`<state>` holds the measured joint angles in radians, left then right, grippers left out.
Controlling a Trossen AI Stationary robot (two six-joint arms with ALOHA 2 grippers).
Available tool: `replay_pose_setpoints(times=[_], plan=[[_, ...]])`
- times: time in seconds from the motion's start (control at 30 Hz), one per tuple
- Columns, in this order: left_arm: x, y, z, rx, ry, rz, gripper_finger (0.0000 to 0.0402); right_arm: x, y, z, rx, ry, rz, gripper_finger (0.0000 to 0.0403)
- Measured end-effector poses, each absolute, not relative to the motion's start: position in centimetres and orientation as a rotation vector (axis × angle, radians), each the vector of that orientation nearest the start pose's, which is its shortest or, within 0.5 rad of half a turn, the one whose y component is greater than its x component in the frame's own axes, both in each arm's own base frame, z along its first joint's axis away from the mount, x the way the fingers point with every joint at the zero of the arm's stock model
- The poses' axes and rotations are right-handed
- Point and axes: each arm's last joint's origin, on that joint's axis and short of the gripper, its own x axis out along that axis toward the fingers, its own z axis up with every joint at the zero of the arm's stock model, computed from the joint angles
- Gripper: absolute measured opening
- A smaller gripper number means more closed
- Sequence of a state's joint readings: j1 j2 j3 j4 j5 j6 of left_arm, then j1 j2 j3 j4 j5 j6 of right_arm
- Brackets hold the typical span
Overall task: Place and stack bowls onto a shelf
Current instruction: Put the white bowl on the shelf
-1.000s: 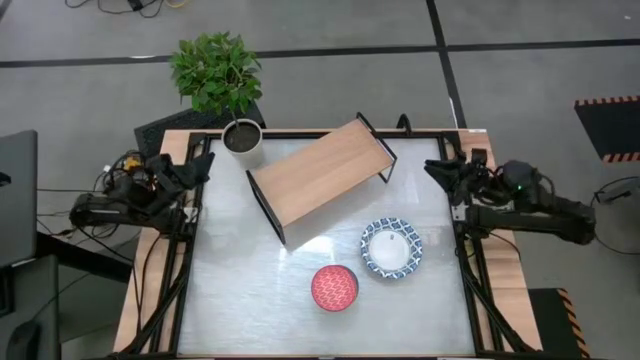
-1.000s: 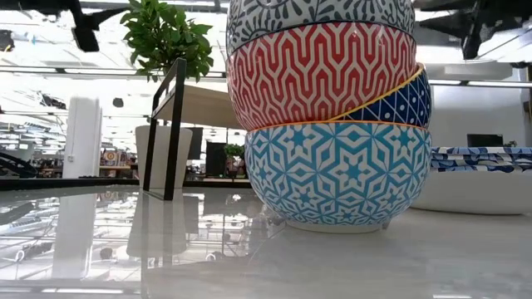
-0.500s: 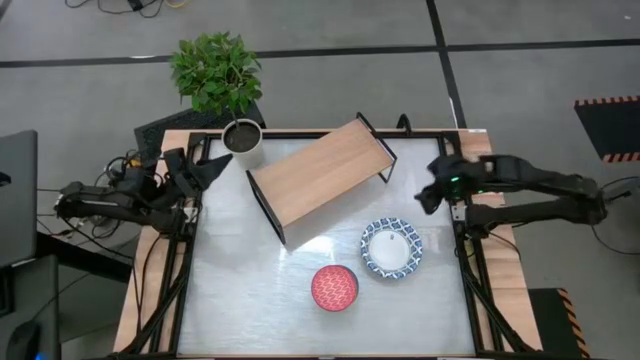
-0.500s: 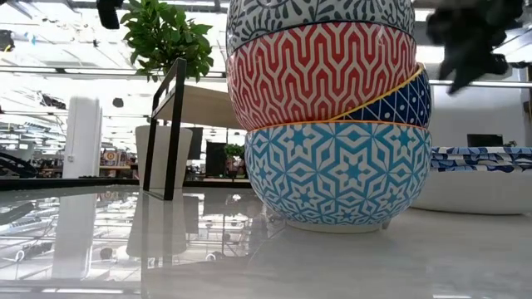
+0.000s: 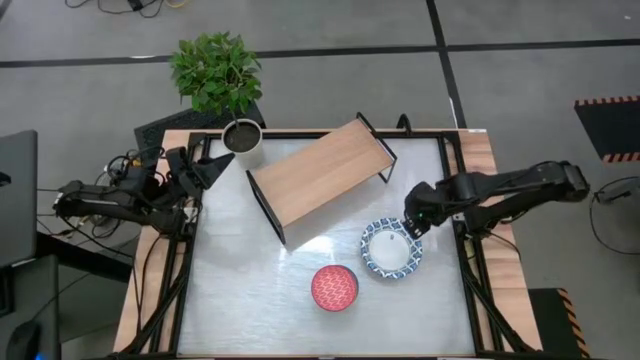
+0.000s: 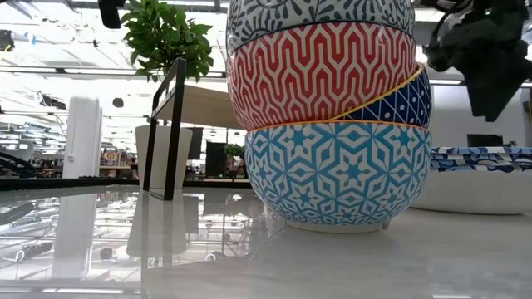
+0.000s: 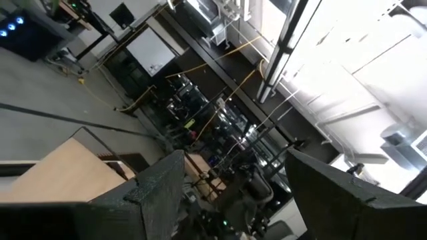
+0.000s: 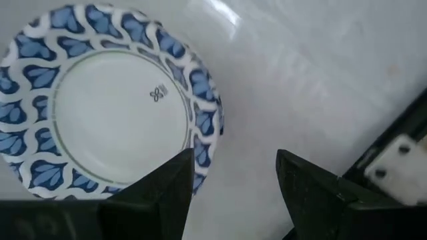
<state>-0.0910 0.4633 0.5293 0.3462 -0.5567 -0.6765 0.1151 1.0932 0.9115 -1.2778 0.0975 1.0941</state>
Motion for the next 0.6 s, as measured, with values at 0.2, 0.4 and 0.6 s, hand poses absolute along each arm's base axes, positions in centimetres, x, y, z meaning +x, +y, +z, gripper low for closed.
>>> replay_pose_setpoints(times=[0.2, 0.4, 0.6], plan=[[11.0, 0.6, 33.4, -0.789, -0.541, 0.327, 0.0246, 15.9, 3.0, 25.2, 0.805, 1.324, -0.872, 0.0237], [11.0, 0.6, 33.4, -0.792, -0.546, 0.343, 0.0246, 15.7, 4.5, 25.0, 0.873, 1.292, -0.923, 0.0237], [11.0, 0.7, 33.4, -0.795, -0.552, 0.362, 0.0246, 15.5, 5.8, 21.5, 0.977, 1.246, -0.906, 0.0237]])
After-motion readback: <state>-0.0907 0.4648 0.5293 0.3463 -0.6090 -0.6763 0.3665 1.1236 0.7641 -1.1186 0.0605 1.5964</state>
